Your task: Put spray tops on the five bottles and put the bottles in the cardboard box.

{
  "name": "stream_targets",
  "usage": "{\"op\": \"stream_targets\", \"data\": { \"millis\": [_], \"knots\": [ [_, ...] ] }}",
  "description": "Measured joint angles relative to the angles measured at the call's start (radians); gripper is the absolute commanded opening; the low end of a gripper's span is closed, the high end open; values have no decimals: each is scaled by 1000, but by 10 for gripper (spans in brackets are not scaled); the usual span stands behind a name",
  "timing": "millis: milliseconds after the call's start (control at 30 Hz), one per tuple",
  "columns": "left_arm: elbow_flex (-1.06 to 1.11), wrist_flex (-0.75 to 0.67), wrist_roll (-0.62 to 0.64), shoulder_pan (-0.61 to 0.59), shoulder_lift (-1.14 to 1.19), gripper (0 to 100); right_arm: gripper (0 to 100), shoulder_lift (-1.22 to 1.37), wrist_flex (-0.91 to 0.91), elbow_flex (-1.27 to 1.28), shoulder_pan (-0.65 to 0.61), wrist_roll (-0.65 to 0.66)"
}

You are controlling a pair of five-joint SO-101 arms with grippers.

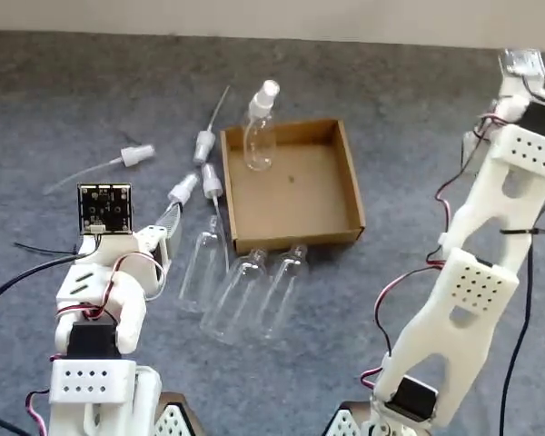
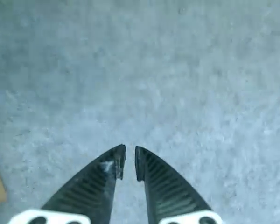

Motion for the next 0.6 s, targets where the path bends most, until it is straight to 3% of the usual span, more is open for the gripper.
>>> {"op": "stream_targets", "data": {
  "millis": [233, 600],
  "knots": [
    [21, -3, 0, 0, 0, 228, 148, -135, 0, 370, 68, 107],
    [35, -31, 0, 0, 0, 228, 255, -801, 0, 1304, 146, 465]
  ]
}}
